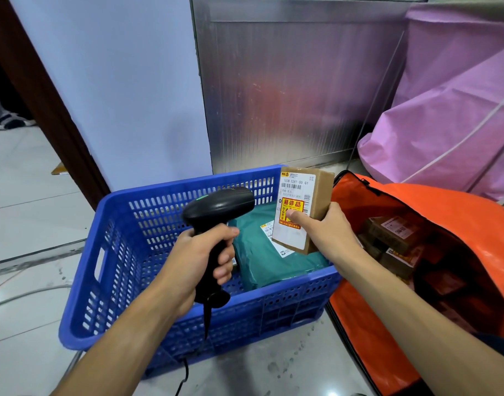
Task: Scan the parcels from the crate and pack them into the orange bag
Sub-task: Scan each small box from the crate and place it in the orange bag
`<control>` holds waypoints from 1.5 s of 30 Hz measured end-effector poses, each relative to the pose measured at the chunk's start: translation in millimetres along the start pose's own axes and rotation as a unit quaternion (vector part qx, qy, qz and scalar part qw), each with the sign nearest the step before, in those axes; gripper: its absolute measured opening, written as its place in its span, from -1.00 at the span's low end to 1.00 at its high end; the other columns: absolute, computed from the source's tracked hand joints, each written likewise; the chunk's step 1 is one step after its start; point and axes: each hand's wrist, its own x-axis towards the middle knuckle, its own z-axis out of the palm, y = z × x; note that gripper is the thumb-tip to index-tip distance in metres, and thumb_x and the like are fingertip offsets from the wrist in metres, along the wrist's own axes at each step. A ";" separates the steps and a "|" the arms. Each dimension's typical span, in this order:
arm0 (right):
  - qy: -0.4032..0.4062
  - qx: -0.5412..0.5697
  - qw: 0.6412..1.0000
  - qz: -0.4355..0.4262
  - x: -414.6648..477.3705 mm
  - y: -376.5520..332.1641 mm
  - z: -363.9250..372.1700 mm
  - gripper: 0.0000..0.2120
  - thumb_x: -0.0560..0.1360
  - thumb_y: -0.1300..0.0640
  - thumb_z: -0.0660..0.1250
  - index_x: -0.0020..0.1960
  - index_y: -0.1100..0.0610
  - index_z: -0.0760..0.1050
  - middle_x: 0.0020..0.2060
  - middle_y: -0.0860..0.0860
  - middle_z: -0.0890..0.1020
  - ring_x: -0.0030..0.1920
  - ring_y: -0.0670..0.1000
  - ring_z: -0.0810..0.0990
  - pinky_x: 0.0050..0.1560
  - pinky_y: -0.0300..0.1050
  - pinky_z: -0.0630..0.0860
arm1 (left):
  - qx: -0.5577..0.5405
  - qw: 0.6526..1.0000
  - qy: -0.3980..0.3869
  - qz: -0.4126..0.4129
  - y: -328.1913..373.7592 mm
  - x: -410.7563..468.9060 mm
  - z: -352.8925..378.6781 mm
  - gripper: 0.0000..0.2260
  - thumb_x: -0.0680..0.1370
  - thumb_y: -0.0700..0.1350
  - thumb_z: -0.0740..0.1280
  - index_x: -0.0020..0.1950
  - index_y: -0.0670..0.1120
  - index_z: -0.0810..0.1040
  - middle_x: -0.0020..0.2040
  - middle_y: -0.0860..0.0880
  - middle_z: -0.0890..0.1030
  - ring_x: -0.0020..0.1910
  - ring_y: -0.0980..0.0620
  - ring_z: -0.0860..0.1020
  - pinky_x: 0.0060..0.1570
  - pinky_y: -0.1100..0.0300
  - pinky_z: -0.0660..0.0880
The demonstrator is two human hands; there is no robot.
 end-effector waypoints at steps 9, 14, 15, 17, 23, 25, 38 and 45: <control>-0.005 -0.016 1.000 -0.005 0.4 1.5 0.9 -0.44 0.48 -0.12 0.53 0.32 0.09 0.40 0.13 -0.07 0.62 -0.13 -0.26 0.55 -0.45 -0.39 0.39 | 0.014 1.000 -0.003 0.006 -0.8 1.4 1.1 -0.67 0.58 -0.23 0.36 -0.37 -0.12 0.38 -0.48 -0.09 0.30 -0.57 0.00 0.21 -0.49 0.17 0.21; 0.002 -0.016 1.000 -0.005 0.8 1.9 1.9 -0.43 0.46 -0.11 0.55 0.32 0.10 0.41 0.13 -0.06 0.64 -0.10 -0.24 0.57 -0.37 -0.31 0.41 | 0.010 1.000 0.000 0.006 -1.1 1.2 0.5 -0.69 0.57 -0.23 0.36 -0.36 -0.12 0.39 -0.48 -0.09 0.29 -0.57 0.00 0.21 -0.50 0.18 0.21; 0.001 -0.016 1.000 -0.003 0.8 1.7 2.0 -0.43 0.46 -0.11 0.55 0.32 0.10 0.41 0.13 -0.06 0.64 -0.10 -0.24 0.57 -0.38 -0.32 0.42 | 0.010 1.000 0.001 0.006 -1.0 1.1 0.6 -0.69 0.57 -0.24 0.36 -0.36 -0.13 0.39 -0.48 -0.09 0.29 -0.57 0.00 0.21 -0.50 0.18 0.21; -0.002 -0.021 1.000 -0.004 0.6 1.3 2.4 -0.44 0.46 -0.11 0.55 0.32 0.09 0.41 0.12 -0.07 0.64 -0.10 -0.25 0.58 -0.40 -0.35 0.41 | 0.011 1.000 0.000 0.008 -0.8 0.7 1.1 -0.69 0.57 -0.24 0.35 -0.36 -0.13 0.39 -0.48 -0.09 0.29 -0.57 0.00 0.21 -0.51 0.18 0.21; -0.006 -0.018 1.000 0.001 0.2 1.5 3.4 -0.44 0.45 -0.11 0.56 0.30 0.08 0.42 0.11 -0.06 0.65 -0.07 -0.17 0.64 -0.37 -0.29 0.52 | 0.018 1.000 0.003 0.010 -1.1 1.1 -0.8 -0.70 0.57 -0.23 0.37 -0.34 -0.13 0.39 -0.48 -0.10 0.30 -0.56 -0.01 0.22 -0.50 0.17 0.23; -0.011 -0.005 1.000 0.006 0.2 1.6 3.8 -0.45 0.44 -0.12 0.56 0.30 0.07 0.45 0.11 -0.05 0.68 -0.06 -0.13 0.68 -0.41 -0.31 0.56 | 0.018 1.000 0.007 0.014 -2.1 2.2 -1.2 -0.70 0.57 -0.24 0.37 -0.34 -0.13 0.39 -0.48 -0.10 0.30 -0.56 -0.01 0.23 -0.51 0.18 0.24; -0.102 0.083 0.991 0.001 -8.4 -3.9 8.6 -0.56 0.48 -0.18 0.50 0.29 -0.06 0.56 0.06 -0.12 0.74 0.00 -0.10 0.75 -0.02 -0.02 0.71 | 0.049 0.998 0.009 0.039 -5.8 7.8 -5.0 -0.78 0.57 -0.19 0.41 -0.27 -0.15 0.52 -0.43 -0.12 0.39 -0.50 -0.04 0.32 -0.45 0.12 0.36; -0.162 0.112 0.980 0.015 -25.7 -17.5 -1.4 -0.63 0.54 -0.15 0.44 0.27 -0.02 0.58 0.03 -0.11 0.76 0.00 -0.09 0.75 -0.01 -0.13 0.66 | 0.067 0.993 0.060 0.071 -4.1 17.4 8.2 -0.81 0.57 -0.16 0.43 -0.22 -0.20 0.57 -0.41 -0.14 0.47 -0.51 -0.04 0.36 -0.39 0.09 0.37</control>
